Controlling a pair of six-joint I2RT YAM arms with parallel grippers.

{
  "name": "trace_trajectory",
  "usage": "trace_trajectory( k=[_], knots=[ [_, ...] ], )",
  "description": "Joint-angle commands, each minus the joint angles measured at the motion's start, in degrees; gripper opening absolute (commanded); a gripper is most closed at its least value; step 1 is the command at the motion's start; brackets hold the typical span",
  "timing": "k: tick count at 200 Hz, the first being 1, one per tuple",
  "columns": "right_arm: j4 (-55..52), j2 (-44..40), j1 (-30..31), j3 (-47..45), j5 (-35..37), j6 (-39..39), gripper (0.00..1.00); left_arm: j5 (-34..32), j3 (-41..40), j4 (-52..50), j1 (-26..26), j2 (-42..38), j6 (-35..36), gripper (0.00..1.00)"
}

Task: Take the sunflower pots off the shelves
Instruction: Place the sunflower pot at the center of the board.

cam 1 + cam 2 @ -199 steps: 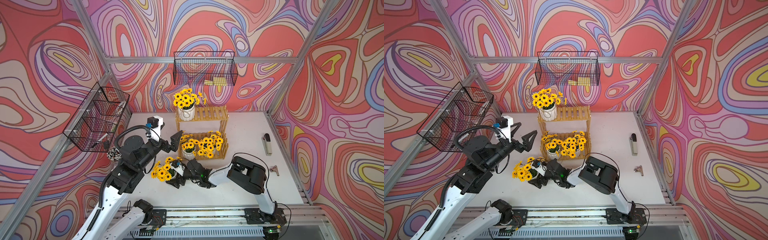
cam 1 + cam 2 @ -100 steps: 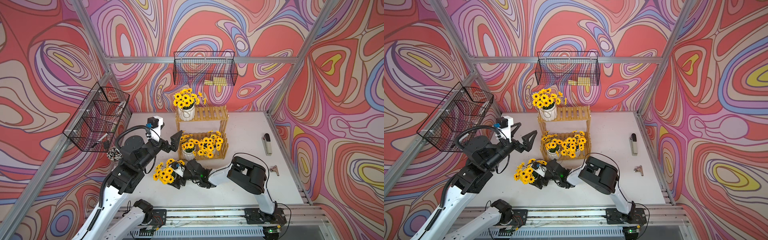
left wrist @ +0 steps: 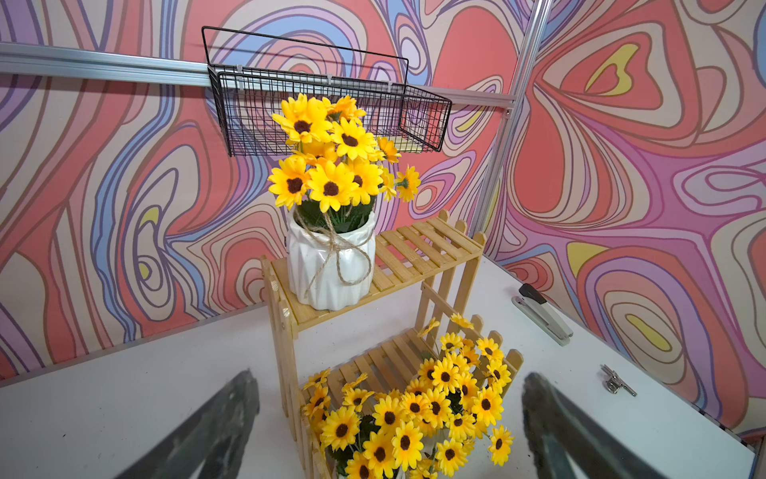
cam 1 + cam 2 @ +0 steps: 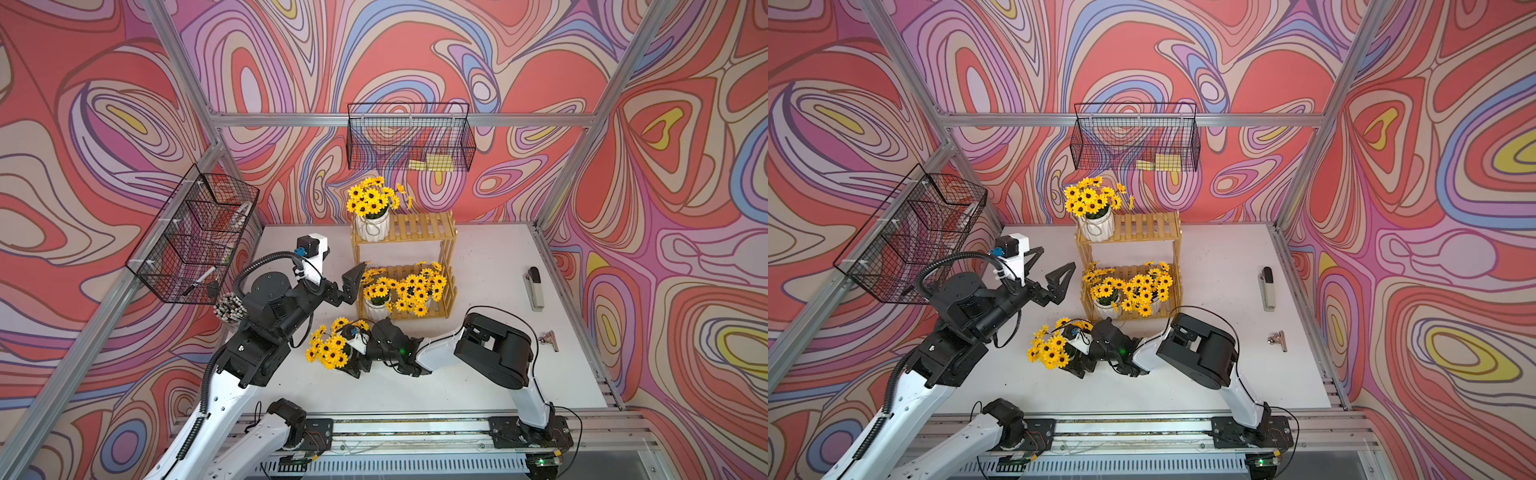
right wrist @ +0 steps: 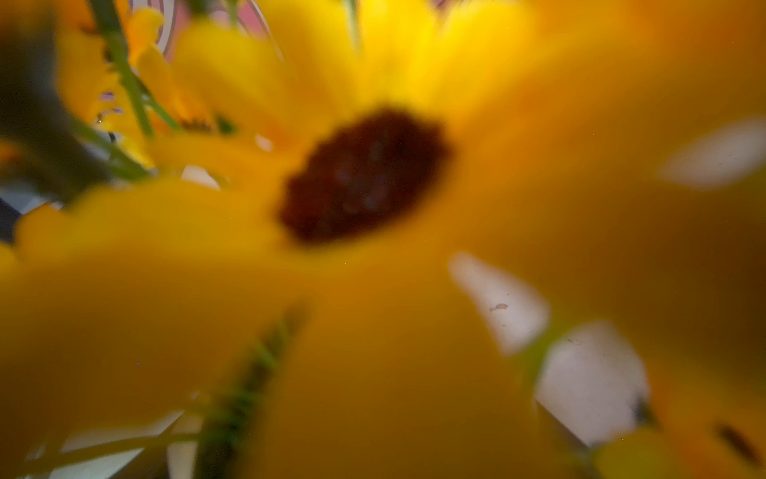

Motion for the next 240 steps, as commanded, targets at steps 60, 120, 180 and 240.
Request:
trace_trajectory(
  k=[60,120,180,240],
  knots=[
    [-4.98,1.38,0.19,0.30,2.01,0.62,0.83,-0.83,-1.03,1.67,0.49,-1.42,0.50,1.00],
    [-6.41,1.26,0.19,0.21,2.60,-0.58,0.90,-1.02,-0.85,1.41,0.45,-1.77,0.67,1.00],
    [-6.82,1.36,0.19,0.53,2.71,-0.78,0.98,-0.94,-0.92,1.50,0.44,-1.71,0.67,1.00],
    [-6.61,-0.90,0.19,-1.09,2.56,-1.84,0.98,-1.20,-1.10,1.46,0.49,-1.60,0.81,1.00]
  ],
)
